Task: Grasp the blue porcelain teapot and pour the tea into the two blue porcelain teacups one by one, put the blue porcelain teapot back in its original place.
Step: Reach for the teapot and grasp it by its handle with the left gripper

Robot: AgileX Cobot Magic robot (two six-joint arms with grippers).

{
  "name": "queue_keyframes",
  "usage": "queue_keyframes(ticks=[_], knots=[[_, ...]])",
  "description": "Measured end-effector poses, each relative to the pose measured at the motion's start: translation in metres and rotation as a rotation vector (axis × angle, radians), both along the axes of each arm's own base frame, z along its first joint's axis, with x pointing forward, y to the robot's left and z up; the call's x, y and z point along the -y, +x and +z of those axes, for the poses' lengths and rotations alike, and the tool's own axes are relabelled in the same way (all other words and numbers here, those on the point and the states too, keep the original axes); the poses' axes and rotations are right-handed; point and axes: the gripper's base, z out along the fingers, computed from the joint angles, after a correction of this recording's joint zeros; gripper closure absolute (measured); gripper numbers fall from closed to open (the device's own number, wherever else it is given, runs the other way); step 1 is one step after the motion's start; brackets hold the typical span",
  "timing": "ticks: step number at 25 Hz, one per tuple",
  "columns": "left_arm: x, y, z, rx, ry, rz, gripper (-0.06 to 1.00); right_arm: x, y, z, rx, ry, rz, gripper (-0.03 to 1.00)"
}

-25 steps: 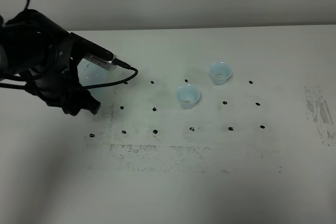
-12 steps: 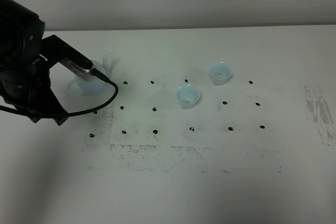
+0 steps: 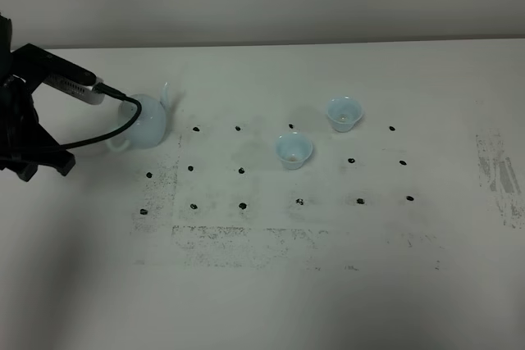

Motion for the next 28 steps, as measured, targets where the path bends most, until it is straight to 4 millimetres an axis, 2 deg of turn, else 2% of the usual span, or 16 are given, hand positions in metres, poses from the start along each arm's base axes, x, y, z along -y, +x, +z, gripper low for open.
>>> queue_keyframes(ticks=[6,16,24,28], knots=[[0.007,0.009,-0.018,-0.034,-0.095,-0.117,0.60,0.000,0.000,0.000,0.000,0.000,0.000,0.73],[0.010,0.024,-0.038,-0.020,-0.099,-0.230,0.60,0.000,0.000,0.000,0.000,0.002,0.000,0.73],[0.016,0.067,-0.044,-0.039,-0.081,-0.227,0.60,0.000,0.000,0.000,0.000,0.004,0.001,0.73],[0.024,0.081,-0.053,-0.066,-0.075,-0.251,0.60,-0.001,0.000,0.000,0.000,0.008,0.005,0.73]])
